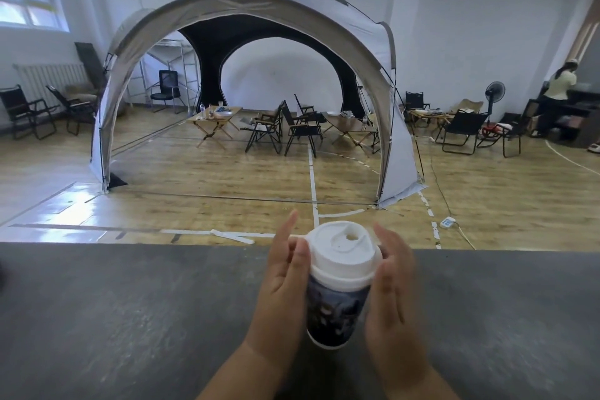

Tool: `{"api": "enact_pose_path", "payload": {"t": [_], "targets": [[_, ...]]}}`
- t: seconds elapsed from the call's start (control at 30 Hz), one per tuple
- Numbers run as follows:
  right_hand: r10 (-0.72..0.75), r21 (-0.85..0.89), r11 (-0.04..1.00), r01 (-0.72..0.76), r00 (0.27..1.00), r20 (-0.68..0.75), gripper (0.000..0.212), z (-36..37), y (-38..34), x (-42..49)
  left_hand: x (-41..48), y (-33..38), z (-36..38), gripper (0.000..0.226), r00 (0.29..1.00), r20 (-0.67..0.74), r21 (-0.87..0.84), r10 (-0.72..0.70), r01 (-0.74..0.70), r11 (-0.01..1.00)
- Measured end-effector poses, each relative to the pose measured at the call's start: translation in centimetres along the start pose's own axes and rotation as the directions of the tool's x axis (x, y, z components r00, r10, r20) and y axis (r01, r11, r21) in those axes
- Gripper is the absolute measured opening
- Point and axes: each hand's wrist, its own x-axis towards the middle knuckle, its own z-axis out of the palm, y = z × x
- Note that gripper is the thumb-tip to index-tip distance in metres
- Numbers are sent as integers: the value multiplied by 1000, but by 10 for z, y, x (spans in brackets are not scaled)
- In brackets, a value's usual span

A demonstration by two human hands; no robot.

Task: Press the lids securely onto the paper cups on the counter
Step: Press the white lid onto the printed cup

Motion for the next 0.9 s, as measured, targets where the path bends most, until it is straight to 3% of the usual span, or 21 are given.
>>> {"api": "enact_pose_path", "payload": {"t": [0.1,0.23,0.3,0.37,0.43,0.53,0.7,0.8,0.9], "targets": [[89,17,996,-92,987,133,90,2,0,-1,0,-5,-3,29,999,37,36,-11,9,999],[127,86,986,-144,976,174,82,0,3,-2,-4,2,3,32,995,96,-46,-14,18,999],[104,50,992,-112,984,145,80,-1,3,-4,-2,3,6,36,999,40,-68,1,2,998],[64,34,997,-67,995,71,69,-2,-2,-3,0,0,6,55,1000,-5,-60,-3,2,998],[33,38,999,-33,999,4,54,-3,-4,-2,3,0,3,50,999,-51,-57,-9,6,998],[7,-65,998,-3,998,57,62,-2,-5,-1,3,-1,0,34,1000,0,27,14,-14,1000],[76,14,997,-78,990,121,90,-1,-4,-2,0,0,-1,28,998,55,21,27,-28,999],[64,-15,998,-63,995,79,76,-1,-1,-3,0,-1,1,39,998,57,24,30,-32,999],[7,-22,1000,-8,998,-56,62,-2,-1,0,4,-3,-1,55,1000,-18,-17,-5,5,1000]]}}
